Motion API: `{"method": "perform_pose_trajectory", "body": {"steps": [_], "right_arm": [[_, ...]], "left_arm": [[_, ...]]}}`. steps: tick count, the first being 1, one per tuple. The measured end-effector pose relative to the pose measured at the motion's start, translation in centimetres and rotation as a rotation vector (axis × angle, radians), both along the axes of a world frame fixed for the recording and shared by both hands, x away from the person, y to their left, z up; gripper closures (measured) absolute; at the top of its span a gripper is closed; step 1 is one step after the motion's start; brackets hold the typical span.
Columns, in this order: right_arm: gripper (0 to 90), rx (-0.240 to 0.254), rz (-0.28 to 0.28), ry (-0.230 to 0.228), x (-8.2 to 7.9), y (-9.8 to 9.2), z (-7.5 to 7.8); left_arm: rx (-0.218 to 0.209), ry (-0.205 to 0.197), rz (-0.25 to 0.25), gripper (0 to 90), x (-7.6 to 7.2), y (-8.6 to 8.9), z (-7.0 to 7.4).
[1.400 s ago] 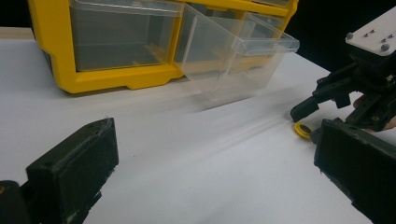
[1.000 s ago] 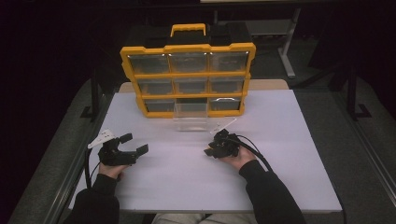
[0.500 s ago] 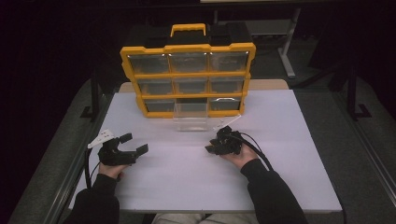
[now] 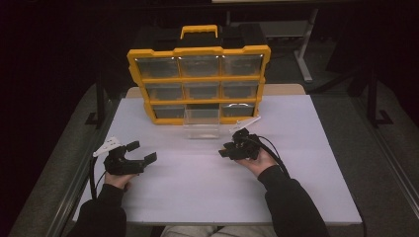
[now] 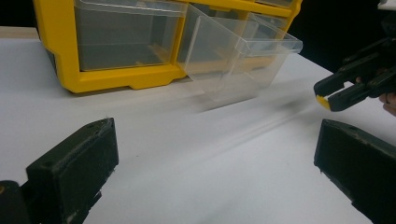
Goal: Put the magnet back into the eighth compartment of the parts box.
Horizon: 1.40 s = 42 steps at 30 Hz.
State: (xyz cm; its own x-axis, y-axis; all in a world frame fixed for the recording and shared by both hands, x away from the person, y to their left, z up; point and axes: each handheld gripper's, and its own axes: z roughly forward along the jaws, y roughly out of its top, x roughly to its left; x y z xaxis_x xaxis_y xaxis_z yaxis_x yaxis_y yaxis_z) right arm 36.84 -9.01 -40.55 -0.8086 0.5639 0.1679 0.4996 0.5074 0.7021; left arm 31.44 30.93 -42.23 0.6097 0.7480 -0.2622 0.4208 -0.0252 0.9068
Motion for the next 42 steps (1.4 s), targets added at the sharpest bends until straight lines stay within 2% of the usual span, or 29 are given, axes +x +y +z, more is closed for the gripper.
{"method": "perform_pose_trajectory", "body": {"steps": [6,10,18,29,42], "right_arm": [[61.5,0.02,0.007,-0.017,0.0,0.1,1.5],[61.5,0.01,0.018,-0.027,0.1,0.3,2.1],[61.5,0.026,0.022,-0.035,0.4,0.5,3.4],[61.5,0.018,0.036,-0.03,0.8,1.0,4.9],[61.5,0.039,0.035,-0.033,1.8,1.3,6.6]], "left_arm": [[-0.001,-0.001,0.003,0.0,0.0,0.1,0.0],[0.002,-0.001,0.003,0.0,0.0,0.0,0.0],[-0.005,-0.001,0.007,0.0,0.0,0.1,0.1],[-0.008,-0.001,0.009,0.0,0.0,0.2,0.1],[-0.008,-0.001,0.009,0.0,0.0,0.2,0.1]]}}
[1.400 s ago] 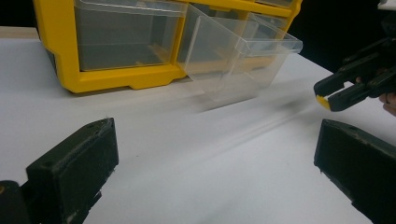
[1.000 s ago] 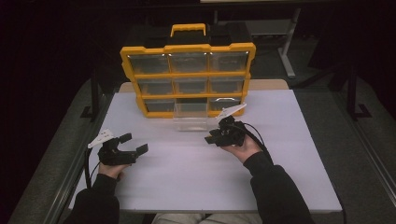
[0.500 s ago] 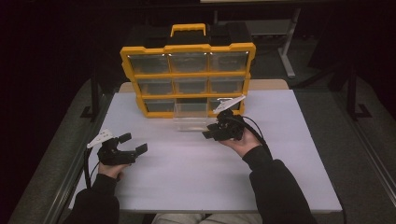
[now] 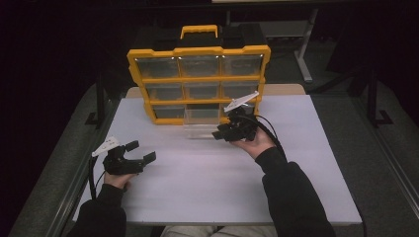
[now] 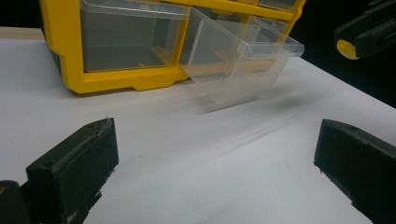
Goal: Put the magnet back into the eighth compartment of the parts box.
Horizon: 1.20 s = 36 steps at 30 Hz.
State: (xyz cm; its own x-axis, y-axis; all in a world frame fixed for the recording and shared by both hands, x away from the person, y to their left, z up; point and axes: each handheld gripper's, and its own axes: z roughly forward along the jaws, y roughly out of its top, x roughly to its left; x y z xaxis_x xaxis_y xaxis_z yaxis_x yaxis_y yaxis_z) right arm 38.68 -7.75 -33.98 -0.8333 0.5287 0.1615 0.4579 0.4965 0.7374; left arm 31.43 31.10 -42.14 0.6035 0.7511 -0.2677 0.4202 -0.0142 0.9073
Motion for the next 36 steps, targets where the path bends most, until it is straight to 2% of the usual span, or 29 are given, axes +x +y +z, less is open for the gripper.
{"method": "perform_pose_trajectory", "body": {"steps": [19,30,36], "right_arm": [[61.5,-0.017,-0.01,-0.003,2.2,1.1,2.1],[61.4,-0.022,-0.011,-0.019,3.9,2.8,3.6],[61.5,-0.028,-0.014,-0.021,4.9,3.8,3.9]], "left_arm": [[-0.002,0.001,-0.002,0.0,0.1,0.0,0.0],[-0.008,0.001,-0.005,0.0,0.1,0.1,0.0],[-0.008,0.002,-0.005,0.0,0.1,0.1,0.0]]}}
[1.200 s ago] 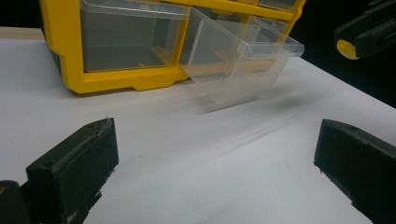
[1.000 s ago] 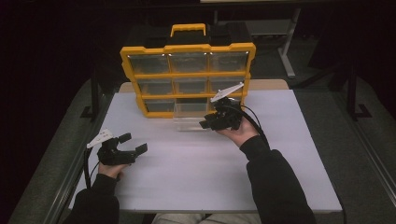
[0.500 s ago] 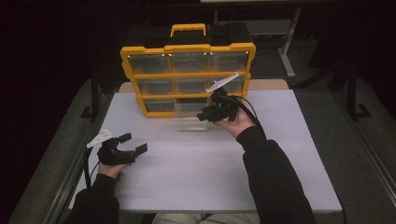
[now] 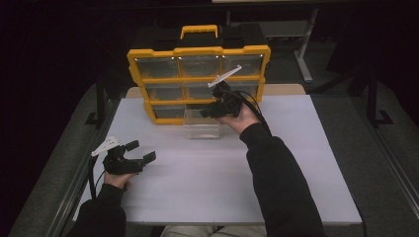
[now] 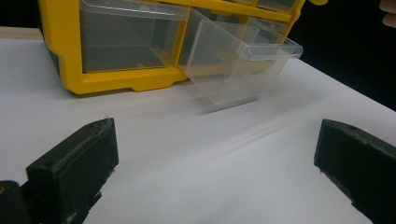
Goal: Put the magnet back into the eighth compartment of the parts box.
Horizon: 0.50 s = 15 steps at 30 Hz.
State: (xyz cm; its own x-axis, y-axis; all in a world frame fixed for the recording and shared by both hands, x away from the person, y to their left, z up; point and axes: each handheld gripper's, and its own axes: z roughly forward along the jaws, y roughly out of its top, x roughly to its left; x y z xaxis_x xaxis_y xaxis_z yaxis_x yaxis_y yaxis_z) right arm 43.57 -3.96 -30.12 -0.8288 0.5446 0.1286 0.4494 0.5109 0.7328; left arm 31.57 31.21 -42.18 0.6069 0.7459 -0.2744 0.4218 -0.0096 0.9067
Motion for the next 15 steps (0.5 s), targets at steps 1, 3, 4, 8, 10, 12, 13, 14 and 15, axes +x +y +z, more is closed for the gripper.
{"method": "perform_pose_trajectory", "body": {"steps": [1,3,4,8,10,12,13,14,15], "right_arm": [[61.4,-0.003,-0.003,0.002,0.2,0.2,0.0],[61.4,-0.004,-0.01,-0.001,0.5,0.6,0.0],[61.4,-0.008,-0.014,0.002,0.7,0.8,-0.1],[61.4,-0.024,-0.026,0.01,1.3,1.4,-0.7],[61.3,-0.025,-0.034,0.015,1.6,1.6,-1.1],[61.3,-0.022,-0.046,0.026,1.9,1.8,-1.6],[61.3,-0.022,-0.048,0.026,2.1,1.9,-1.8],[61.2,-0.023,-0.051,0.03,2.2,1.9,-1.9],[61.2,-0.02,-0.053,0.031,2.3,1.9,-2.1]], "left_arm": [[0.001,0.002,0.0,0.0,0.0,0.0,0.0],[0.0,0.003,-0.002,0.0,0.0,0.0,0.0],[0.001,0.003,-0.002,0.0,0.0,0.0,0.0],[-0.001,0.002,-0.003,0.0,0.0,0.0,0.0],[-0.003,0.002,-0.004,0.0,0.0,0.0,0.0],[-0.002,0.002,-0.004,0.0,0.0,0.0,0.0],[-0.003,0.002,-0.005,0.0,0.0,0.0,0.0],[-0.005,0.001,-0.008,0.0,0.0,0.0,0.0],[-0.007,0.0,-0.009,0.0,0.0,0.0,0.0]]}}
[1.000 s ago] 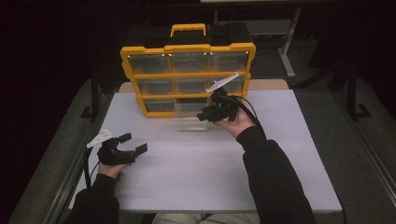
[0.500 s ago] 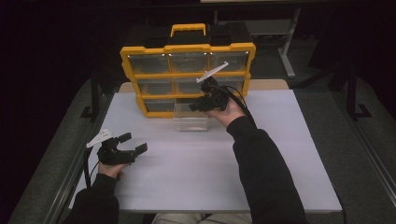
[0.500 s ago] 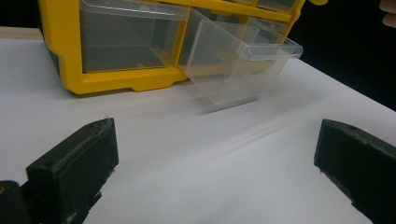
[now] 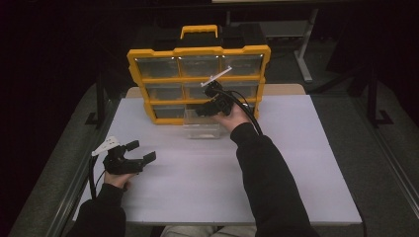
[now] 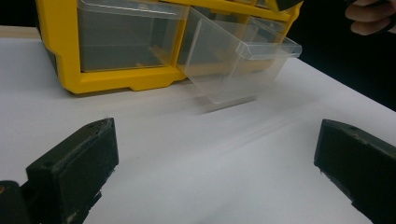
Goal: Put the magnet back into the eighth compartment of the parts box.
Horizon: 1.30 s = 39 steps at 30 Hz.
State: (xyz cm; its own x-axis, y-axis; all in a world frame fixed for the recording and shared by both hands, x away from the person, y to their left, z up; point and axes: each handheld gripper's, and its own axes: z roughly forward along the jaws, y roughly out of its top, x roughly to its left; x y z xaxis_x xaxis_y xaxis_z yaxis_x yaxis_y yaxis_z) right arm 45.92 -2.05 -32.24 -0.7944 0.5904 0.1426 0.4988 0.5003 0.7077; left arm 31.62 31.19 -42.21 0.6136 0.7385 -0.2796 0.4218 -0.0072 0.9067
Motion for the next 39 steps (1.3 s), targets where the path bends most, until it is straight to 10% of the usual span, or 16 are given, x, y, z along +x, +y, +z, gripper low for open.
{"method": "perform_pose_trajectory", "body": {"steps": [10,17,27,39], "right_arm": [[60.3,-0.002,-0.029,0.021,0.6,0.0,-0.8],[38.5,0.027,-0.04,0.062,0.4,-0.7,-1.2],[0.0,0.006,-0.071,0.007,-0.7,-1.8,-1.8],[0.0,0.035,-0.067,-0.015,-2.6,-3.8,-1.5]], "left_arm": [[0.006,0.002,-0.003,0.0,0.1,-0.1,0.0],[0.01,0.004,-0.004,0.0,0.1,-0.1,-0.1],[0.014,0.002,-0.006,0.0,0.1,-0.2,-0.1],[0.023,0.005,-0.006,0.0,0.1,-0.4,-0.2]]}}
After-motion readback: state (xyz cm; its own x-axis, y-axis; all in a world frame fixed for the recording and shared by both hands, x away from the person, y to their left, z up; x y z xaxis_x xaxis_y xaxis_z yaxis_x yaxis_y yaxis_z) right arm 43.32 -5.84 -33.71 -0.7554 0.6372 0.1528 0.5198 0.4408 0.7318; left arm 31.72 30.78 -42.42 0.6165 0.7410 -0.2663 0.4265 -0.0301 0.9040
